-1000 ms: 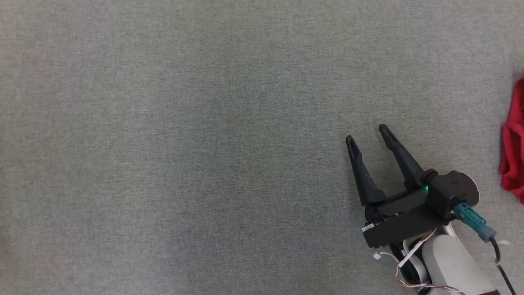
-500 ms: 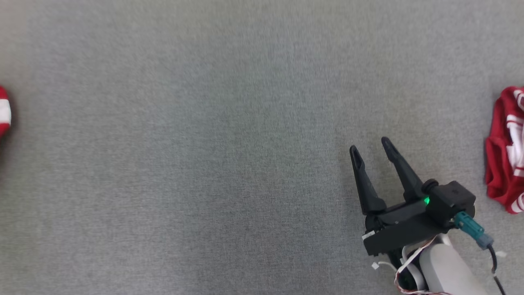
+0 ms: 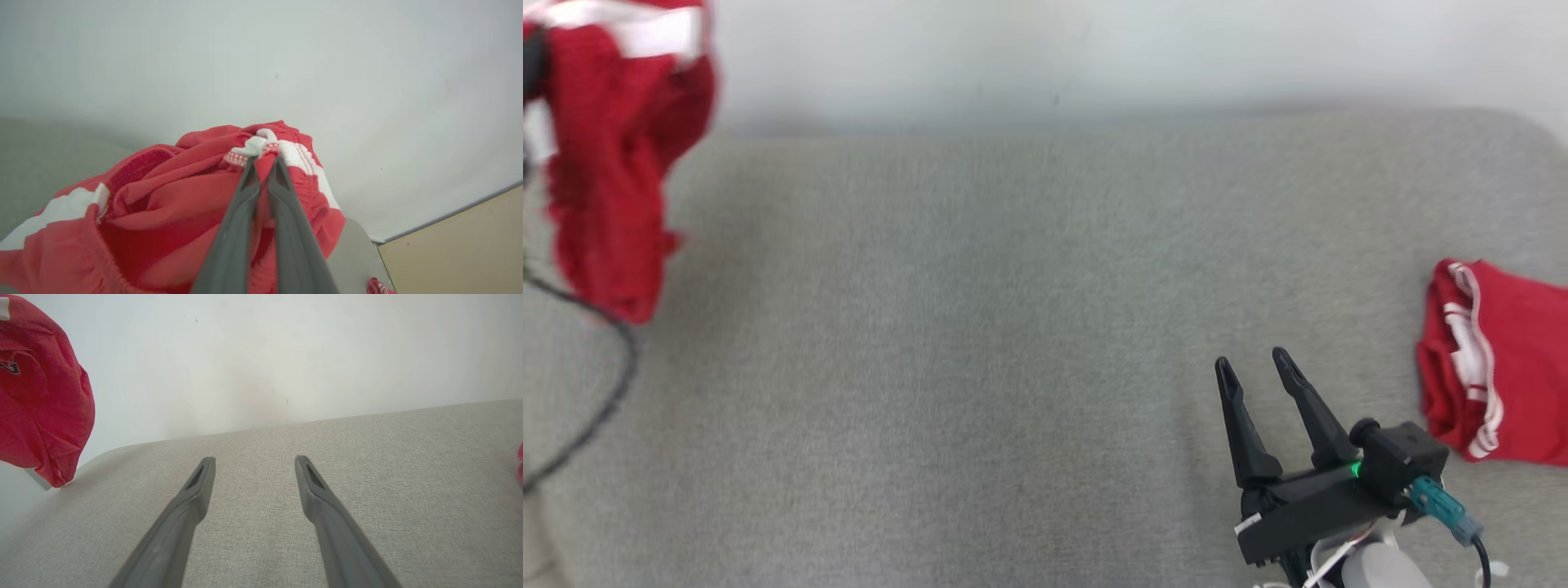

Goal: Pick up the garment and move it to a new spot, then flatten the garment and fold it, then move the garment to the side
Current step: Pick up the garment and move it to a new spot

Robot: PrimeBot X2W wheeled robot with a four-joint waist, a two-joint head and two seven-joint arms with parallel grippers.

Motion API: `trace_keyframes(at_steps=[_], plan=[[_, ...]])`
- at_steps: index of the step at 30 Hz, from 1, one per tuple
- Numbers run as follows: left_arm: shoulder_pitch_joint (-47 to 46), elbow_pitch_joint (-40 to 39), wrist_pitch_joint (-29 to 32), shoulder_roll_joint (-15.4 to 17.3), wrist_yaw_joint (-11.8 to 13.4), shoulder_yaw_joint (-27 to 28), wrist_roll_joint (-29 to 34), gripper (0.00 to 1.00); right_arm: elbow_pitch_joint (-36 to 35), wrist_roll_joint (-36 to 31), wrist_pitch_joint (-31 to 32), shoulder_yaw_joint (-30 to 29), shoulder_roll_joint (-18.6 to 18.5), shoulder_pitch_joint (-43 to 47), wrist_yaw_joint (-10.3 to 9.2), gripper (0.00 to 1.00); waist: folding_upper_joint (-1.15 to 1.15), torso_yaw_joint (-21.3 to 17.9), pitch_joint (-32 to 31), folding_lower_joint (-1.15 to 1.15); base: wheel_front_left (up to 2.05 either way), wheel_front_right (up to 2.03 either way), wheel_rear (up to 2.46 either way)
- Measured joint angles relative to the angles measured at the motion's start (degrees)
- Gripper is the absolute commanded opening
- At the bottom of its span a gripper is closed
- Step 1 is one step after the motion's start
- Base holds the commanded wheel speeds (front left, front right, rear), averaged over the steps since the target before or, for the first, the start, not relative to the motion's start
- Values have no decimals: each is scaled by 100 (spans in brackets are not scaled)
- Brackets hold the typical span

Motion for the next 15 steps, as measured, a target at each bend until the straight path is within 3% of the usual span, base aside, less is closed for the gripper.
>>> trace_keyframes(at_steps=[9, 15], plan=[[237, -1617, 475, -1020, 292, -738, -346, 0, 27, 53, -54, -82, 105, 266, 0, 100, 0, -496, -513, 0, 0, 0, 0], [893, -1920, 375, -1355, 285, -1427, -430, 0, -19, 62, -69, -108, 146, 271, 0, 100, 0, -1005, -561, 1, 0, 0, 0]])
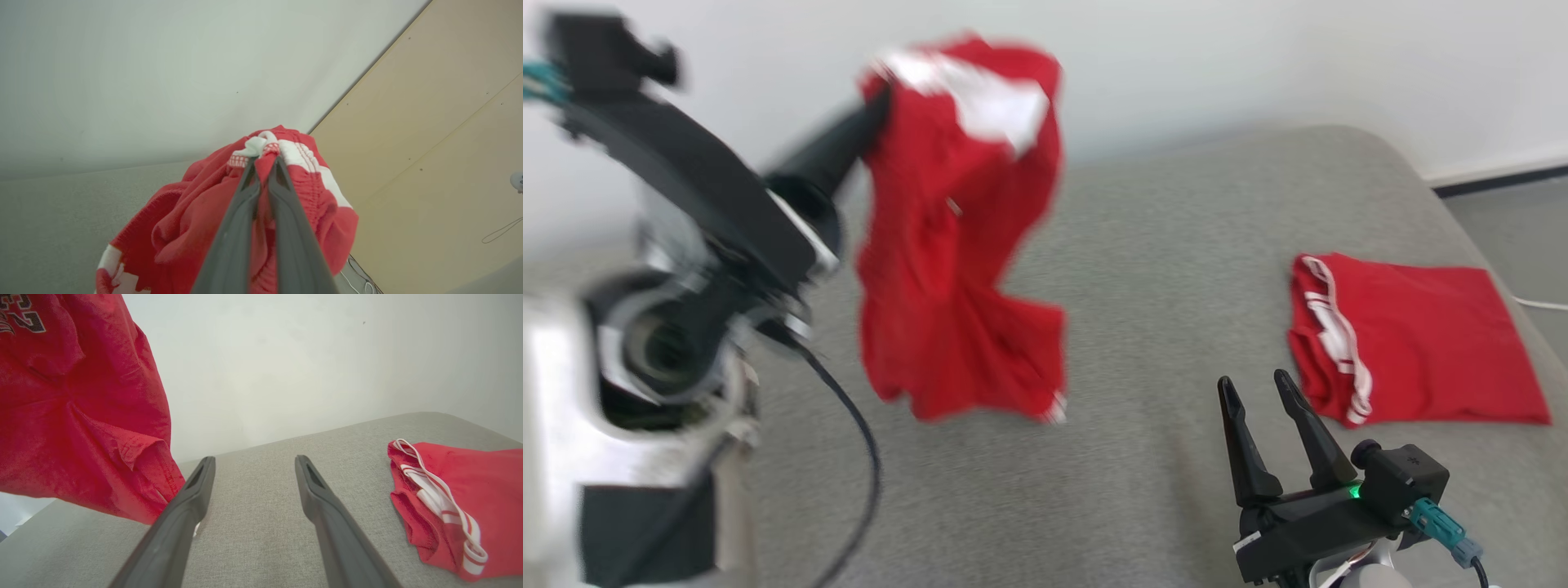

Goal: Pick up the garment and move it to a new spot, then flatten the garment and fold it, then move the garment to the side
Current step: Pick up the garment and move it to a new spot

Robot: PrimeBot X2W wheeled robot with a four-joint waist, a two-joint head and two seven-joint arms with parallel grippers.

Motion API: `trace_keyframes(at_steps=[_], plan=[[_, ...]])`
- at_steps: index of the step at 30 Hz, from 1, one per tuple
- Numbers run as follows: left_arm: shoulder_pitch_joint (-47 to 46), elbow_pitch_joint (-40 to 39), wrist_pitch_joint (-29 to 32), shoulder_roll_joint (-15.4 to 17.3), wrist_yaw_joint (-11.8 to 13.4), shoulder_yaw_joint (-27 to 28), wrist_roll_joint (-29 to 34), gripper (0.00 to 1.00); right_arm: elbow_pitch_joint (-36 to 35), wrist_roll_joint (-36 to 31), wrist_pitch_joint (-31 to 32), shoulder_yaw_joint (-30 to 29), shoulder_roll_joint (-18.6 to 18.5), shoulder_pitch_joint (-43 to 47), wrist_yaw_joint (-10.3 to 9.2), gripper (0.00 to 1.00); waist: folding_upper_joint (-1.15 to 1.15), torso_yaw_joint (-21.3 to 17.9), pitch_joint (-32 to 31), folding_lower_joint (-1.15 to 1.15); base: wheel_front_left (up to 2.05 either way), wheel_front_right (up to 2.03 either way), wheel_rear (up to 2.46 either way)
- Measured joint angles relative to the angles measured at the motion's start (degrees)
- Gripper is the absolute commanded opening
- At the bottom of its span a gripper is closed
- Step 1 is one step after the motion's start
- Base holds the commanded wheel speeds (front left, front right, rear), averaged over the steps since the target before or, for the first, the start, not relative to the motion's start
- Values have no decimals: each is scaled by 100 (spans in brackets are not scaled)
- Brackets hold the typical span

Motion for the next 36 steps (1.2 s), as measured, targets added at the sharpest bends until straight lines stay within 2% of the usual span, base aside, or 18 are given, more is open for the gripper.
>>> trace_keyframes(at_steps=[5, 9, 10, 12, 20, 21, 22, 23, 27, 32, 36], plan=[[656, 392, -425, -76, -51, -508, 4, 0, -41, 0, 2, 41, 24, -7, 0, 100, 0, -387, 54, 0, 0, 0, 0], [1134, 1036, -1036, -90, -177, -713, 264, 0, -78, 0, 2, 35, 36, -31, 0, 100, 0, -636, 165, 0, 0, 0, 0], [1134, 1036, -1036, -90, -177, -713, 264, 0, -78, 0, 2, 35, 36, -31, 0, 100, 0, -636, 165, 0, 0, 0, 0], [1344, 1440, -1423, -100, -199, -747, 345, 0, -90, -2, 0, 9, 35, -39, 0, 100, 0, -715, 250, 0, 0, 0, 0], [1737, 2881, -3286, -35, -345, -1072, 1572, 0, -148, -99, 8, -213, -3, -21, 0, 100, 1, -803, 505, 1, 0, 0, 0], [1744, 3012, -3527, -23, -345, -1094, 1680, 25, -155, -120, 30, -236, -16, -16, 0, 100, 1, -777, 510, 1, 0, 0, 0], [1745, 3119, -3733, -15, -368, -1145, 1783, 77, -164, -133, 53, -253, -26, -14, 0, 100, 1, -748, 509, 1, 0, 0, 0], [1748, 3214, -3922, -12, -403, -1165, 1818, 100, -176, -158, 60, -276, -32, -5, 0, 100, 1, -713, 504, 1, 0, 0, 0], [1801, 3397, -4554, -47, -549, -1302, 1809, 100, -232, -203, 147, -393, -99, 66, 0, 100, 1, -526, 445, 1, 0, 0, 0], [1906, 3182, -5408, -71, -597, -1422, 1876, 100, -335, -266, 264, -486, -192, 172, 0, 100, 1, -243, 338, 1, 0, 0, 0], [2265, 3011, -5945, 38, -374, -1454, 2257, 100, -367, -332, 364, -538, -316, 248, 0, 100, 1, -12, 238, 1, 0, 0, 0]])
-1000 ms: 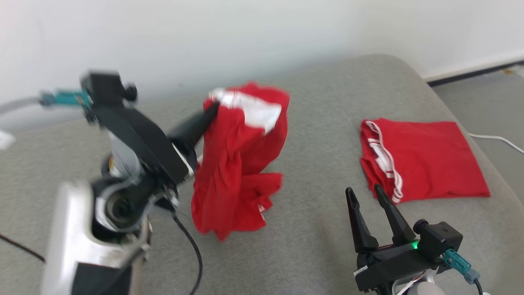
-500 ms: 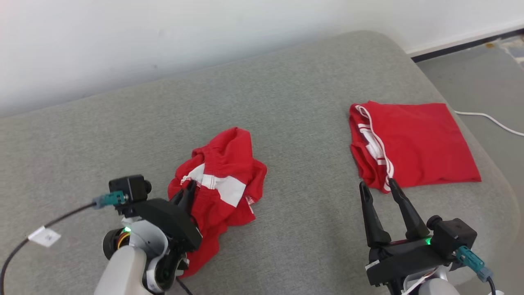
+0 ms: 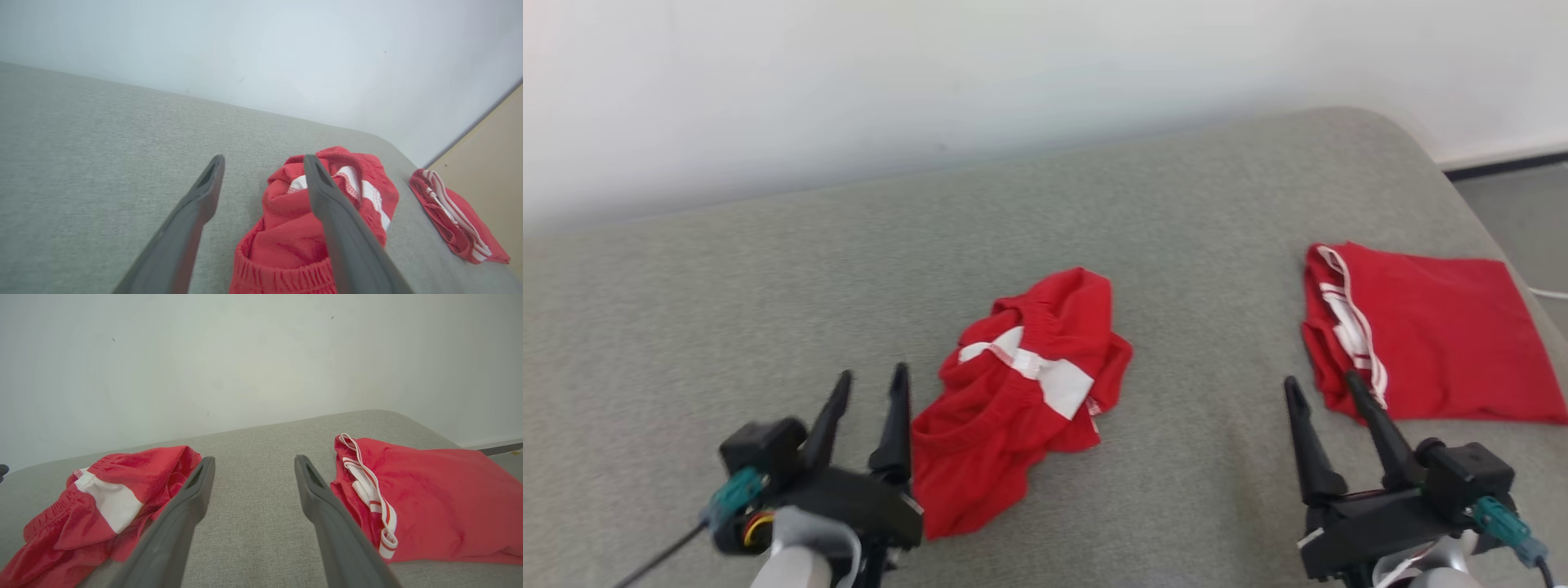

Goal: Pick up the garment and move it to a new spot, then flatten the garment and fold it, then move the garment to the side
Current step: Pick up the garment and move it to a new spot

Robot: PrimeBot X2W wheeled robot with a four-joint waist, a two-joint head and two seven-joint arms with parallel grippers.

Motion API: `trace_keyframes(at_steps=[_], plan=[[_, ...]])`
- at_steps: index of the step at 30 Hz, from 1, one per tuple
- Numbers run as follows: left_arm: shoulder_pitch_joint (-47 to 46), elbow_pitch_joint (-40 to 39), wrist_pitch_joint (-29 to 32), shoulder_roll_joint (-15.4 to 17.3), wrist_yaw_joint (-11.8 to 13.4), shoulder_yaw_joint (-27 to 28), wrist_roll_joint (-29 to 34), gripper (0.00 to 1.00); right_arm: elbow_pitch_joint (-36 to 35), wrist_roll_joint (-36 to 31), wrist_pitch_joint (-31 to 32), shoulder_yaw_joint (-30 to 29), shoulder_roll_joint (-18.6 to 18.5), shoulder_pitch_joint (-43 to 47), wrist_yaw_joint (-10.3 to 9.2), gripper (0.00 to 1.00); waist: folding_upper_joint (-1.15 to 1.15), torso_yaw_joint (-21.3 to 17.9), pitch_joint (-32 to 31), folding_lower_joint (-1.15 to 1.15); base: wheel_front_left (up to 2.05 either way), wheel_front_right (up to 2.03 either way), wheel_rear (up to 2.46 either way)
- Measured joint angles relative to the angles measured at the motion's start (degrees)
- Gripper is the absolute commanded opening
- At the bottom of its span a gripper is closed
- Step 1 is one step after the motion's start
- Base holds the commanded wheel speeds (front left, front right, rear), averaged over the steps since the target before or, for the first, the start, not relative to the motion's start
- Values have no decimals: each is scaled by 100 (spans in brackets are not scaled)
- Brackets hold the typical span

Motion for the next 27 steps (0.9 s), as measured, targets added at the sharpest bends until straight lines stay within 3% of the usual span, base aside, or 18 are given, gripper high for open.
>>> trace_keyframes(at_steps=[6, 12, 16, 27], plan=[[597, -421, -576, 222, 241, 86, 431, 100, 79, -15, 19, -322, -182, 222, 0, 100, 0, 354, -159, 0, 0, 0, 0], [1225, -906, -675, 426, 497, 326, 856, 100, 151, -126, 42, -636, -243, 544, 0, 100, 0, 706, -317, 0, 0, 0, 0], [1660, -1368, -689, 491, 525, 503, 1224, 100, 187, -158, 40, -735, -249, 746, 0, 100, 0, 874, -441, -1, 0, 0, 0], [2345, -1662, -690, 369, 107, 947, 1874, 100, 154, -179, -13, -713, -105, 914, 0, 100, 0, 961, -575, -1, 0, 0, 0]])
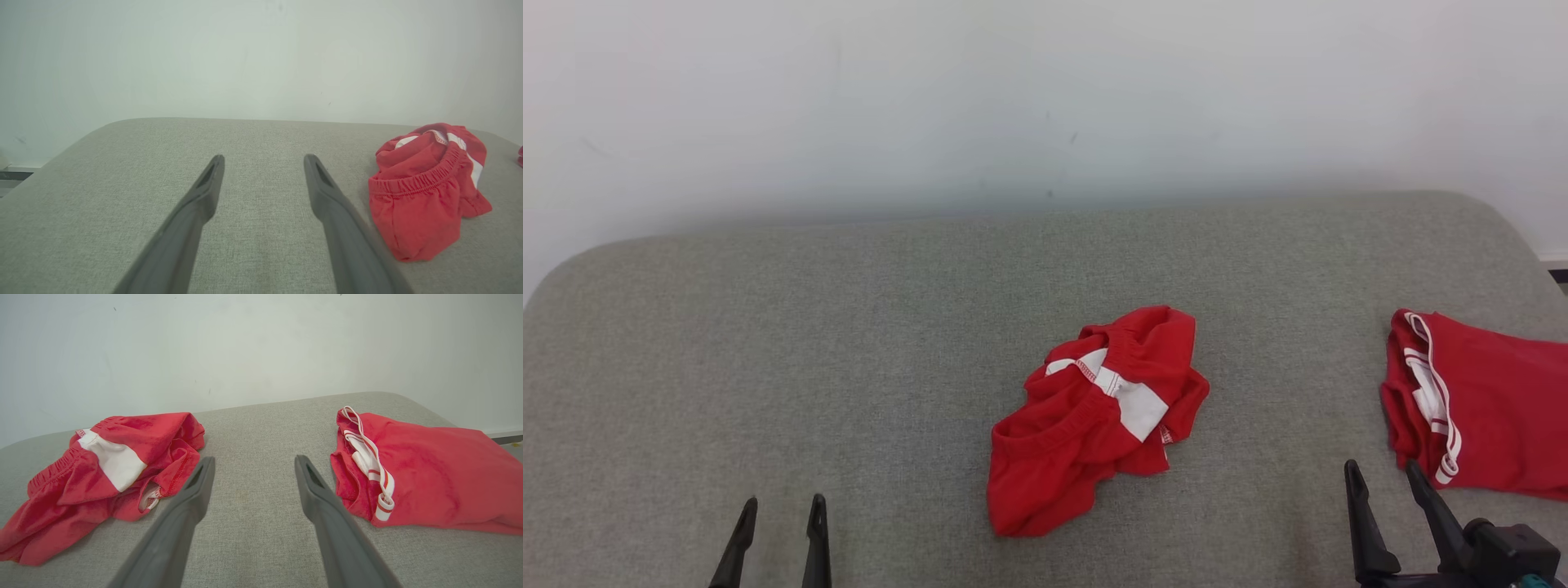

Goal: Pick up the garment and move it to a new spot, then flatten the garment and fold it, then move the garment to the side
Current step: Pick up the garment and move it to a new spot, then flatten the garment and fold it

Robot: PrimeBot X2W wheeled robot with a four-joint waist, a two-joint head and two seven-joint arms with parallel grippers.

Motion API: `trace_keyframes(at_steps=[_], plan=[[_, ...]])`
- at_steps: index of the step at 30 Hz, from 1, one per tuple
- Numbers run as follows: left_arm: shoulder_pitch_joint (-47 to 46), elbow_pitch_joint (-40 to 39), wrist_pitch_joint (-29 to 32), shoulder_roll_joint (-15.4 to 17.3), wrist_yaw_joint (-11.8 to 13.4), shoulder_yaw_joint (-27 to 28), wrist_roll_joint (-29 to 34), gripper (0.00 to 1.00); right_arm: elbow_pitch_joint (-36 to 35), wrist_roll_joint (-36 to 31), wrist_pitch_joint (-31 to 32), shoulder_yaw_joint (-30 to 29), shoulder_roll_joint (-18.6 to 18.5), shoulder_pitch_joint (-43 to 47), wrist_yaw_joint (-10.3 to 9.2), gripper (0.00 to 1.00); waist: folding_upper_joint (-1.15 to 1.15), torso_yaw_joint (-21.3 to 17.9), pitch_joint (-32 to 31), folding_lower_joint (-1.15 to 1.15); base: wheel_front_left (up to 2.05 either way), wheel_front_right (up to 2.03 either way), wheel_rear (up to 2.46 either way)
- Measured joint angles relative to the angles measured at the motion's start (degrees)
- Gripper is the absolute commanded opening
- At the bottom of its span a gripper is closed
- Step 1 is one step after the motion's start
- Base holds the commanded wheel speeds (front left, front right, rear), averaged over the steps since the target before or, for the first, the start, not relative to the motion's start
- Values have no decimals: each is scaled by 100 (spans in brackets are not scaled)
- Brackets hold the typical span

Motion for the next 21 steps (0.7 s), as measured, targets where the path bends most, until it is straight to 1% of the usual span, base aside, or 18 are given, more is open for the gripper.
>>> trace_keyframes(at_steps=[2, 5, 21], plan=[[80, -10, 0, -62, -35, 92, 37, 100, 0, 4, -8, 12, 8, 0, 0, 100, 0, -23, -2, 0, 0, 0, 0], [164, -15, 0, -191, -156, 249, 124, 100, 8, 5, -18, 45, 10, -5, 0, 100, 0, -71, 0, 0, 0, 0, 0], [169, 66, 0, -385, -378, 506, 308, 100, 27, -5, -29, 148, 2, -15, 0, 100, 0, -26, -15, 0, 0, 0, 0]])
